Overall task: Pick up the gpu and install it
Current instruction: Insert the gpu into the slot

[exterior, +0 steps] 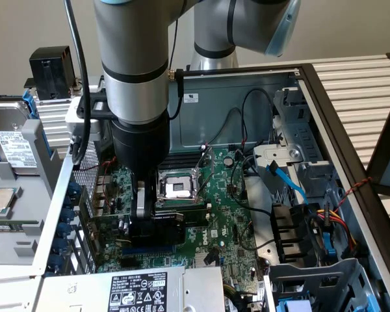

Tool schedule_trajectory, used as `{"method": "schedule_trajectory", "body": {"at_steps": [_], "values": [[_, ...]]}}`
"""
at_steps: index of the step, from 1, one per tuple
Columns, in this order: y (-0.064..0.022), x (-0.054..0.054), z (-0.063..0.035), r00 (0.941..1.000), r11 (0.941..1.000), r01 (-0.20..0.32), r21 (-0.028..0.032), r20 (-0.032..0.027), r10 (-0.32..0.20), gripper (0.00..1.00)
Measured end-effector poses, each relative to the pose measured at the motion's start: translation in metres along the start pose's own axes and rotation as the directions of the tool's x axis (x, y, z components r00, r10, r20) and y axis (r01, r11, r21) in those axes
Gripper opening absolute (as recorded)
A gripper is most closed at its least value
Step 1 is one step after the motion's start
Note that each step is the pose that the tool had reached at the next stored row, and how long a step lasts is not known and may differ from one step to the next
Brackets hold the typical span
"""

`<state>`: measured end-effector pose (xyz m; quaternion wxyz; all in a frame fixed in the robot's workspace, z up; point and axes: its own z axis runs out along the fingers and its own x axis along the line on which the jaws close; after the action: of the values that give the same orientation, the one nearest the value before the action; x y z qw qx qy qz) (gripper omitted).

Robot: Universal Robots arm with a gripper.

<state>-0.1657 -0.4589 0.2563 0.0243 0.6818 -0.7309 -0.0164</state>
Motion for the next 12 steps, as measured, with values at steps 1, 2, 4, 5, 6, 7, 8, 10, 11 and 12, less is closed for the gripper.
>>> {"method": "schedule_trajectory", "body": {"at_steps": [1,2,4,5,6,7,8,10,11,12], "values": [[0.0000,0.0000,0.0000,1.0000,1.0000,0.000,0.0000,0.0000,0.000,0.27],[0.0001,0.0000,0.0000,1.0000,1.0000,0.001,0.0000,0.0000,-0.001,0.27],[0.0001,0.0000,0.0000,1.0000,1.0000,0.004,0.0000,-0.0002,-0.004,0.27],[0.0001,0.0000,0.0000,1.0000,1.0000,0.006,0.0001,-0.0003,-0.006,0.27],[0.0001,0.0000,0.0000,1.0000,1.0000,0.007,0.0000,-0.0004,-0.007,0.27],[0.0001,0.0001,0.0000,1.0000,1.0000,0.008,0.0001,-0.0004,-0.008,0.27],[0.0001,0.0001,0.0000,1.0000,1.0000,0.008,0.0001,-0.0005,-0.008,0.27],[0.0001,0.0000,0.0001,1.0000,1.0000,0.009,0.0001,-0.0012,-0.009,0.27],[0.0001,0.0000,0.0001,1.0000,1.0000,0.009,0.0001,-0.0014,-0.009,0.27],[0.0001,-0.0001,0.0002,1.0000,1.0000,0.009,0.0002,-0.0016,-0.009,0.27]]}}
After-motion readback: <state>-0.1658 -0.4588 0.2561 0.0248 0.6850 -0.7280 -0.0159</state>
